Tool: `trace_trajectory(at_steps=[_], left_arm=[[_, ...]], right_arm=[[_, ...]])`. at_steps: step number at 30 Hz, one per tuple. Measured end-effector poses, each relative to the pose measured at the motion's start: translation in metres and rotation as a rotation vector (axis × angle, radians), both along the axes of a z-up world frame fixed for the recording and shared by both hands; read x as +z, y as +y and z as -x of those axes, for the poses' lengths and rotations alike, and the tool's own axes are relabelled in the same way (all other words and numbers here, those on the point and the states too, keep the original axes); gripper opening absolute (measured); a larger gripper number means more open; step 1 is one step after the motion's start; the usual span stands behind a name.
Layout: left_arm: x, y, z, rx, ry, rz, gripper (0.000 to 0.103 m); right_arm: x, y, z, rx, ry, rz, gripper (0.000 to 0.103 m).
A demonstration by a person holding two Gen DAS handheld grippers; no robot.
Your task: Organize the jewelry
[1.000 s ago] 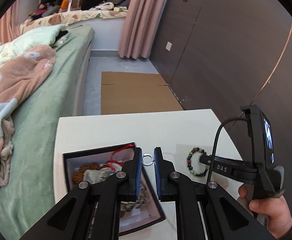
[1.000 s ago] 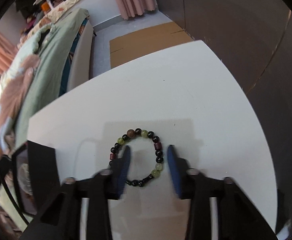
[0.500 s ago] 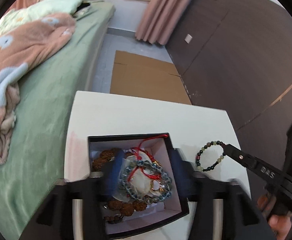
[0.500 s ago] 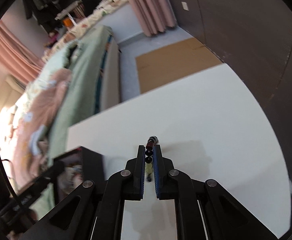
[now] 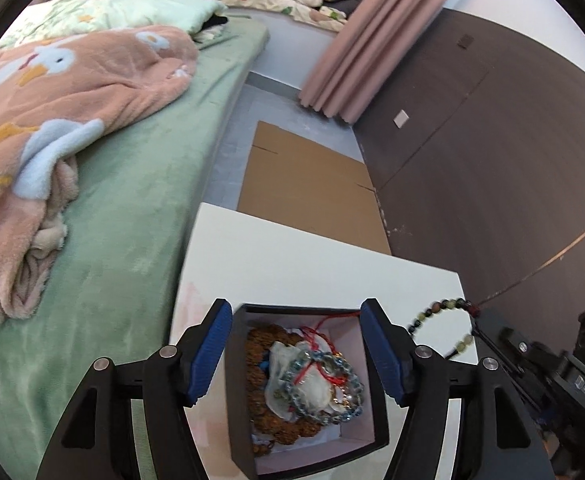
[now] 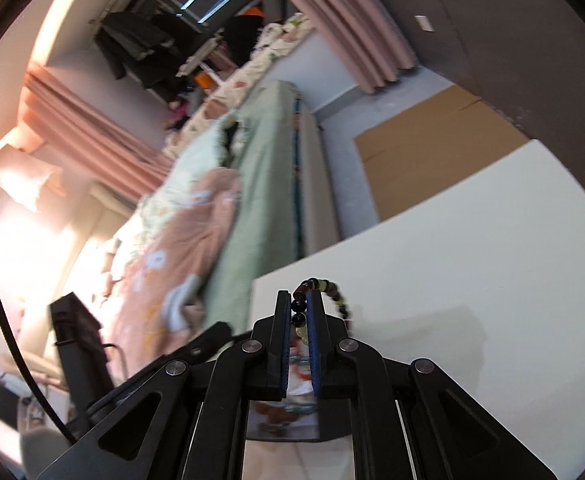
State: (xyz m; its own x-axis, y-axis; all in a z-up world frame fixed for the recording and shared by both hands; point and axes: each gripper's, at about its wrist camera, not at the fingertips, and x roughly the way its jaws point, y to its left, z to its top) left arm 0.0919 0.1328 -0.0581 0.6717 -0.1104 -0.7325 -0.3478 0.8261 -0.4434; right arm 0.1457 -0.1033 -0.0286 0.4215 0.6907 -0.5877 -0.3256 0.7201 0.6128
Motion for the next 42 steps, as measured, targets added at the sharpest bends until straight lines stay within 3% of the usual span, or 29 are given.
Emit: trace_trajectory(at_steps=[7, 8, 11, 12, 17, 24, 32, 35, 39, 41, 42], left_arm=[[0.002, 0.011, 0.003, 0.034, 0.007, 0.027, 0.067], [0.003, 0.011, 0.005, 0.032, 0.005, 0.034, 0.067], [0.011, 0.011, 0.014, 0.025, -0.006, 0.043, 0.067], [0.016, 0.01, 0.019, 0.021, -0.015, 0.037, 0.067], [0.03, 0.005, 0.037, 0.018, -0.04, -0.011, 0.067], [0.038, -0.006, 0.05, -0.002, -0.042, -0.058, 0.067], [0.045, -0.051, 0.054, -0.044, -0.056, -0.3, 0.068], [0.042, -0.063, 0.053, -0.081, -0.049, -0.296, 0.068], [0.044, -0.076, 0.057, -0.101, -0.042, -0.311, 0.076], [0.048, -0.079, 0.061, -0.105, -0.058, -0.315, 0.085], [0.05, -0.081, 0.063, -0.103, -0.069, -0.319, 0.096]], right_arm=[[0.001, 0.038, 0.015, 0.119, -0.014, -0.033, 0.009], [0.001, 0.042, 0.016, 0.124, -0.01, -0.013, 0.014], [-0.003, 0.046, 0.015, 0.113, 0.008, 0.026, 0.07], [-0.002, 0.039, 0.017, 0.08, -0.005, 0.019, 0.075], [-0.003, 0.024, 0.017, 0.061, 0.011, 0.018, 0.075], [0.0, 0.003, 0.03, 0.049, -0.024, 0.115, 0.075], [0.008, -0.027, 0.036, 0.007, -0.045, 0.155, 0.075], [0.008, -0.034, 0.037, 0.0, -0.036, 0.164, 0.075], [0.01, -0.043, 0.041, -0.003, -0.037, 0.176, 0.078], [0.011, -0.049, 0.042, -0.002, -0.033, 0.176, 0.08], [0.011, -0.052, 0.043, 0.0, -0.029, 0.176, 0.081]])
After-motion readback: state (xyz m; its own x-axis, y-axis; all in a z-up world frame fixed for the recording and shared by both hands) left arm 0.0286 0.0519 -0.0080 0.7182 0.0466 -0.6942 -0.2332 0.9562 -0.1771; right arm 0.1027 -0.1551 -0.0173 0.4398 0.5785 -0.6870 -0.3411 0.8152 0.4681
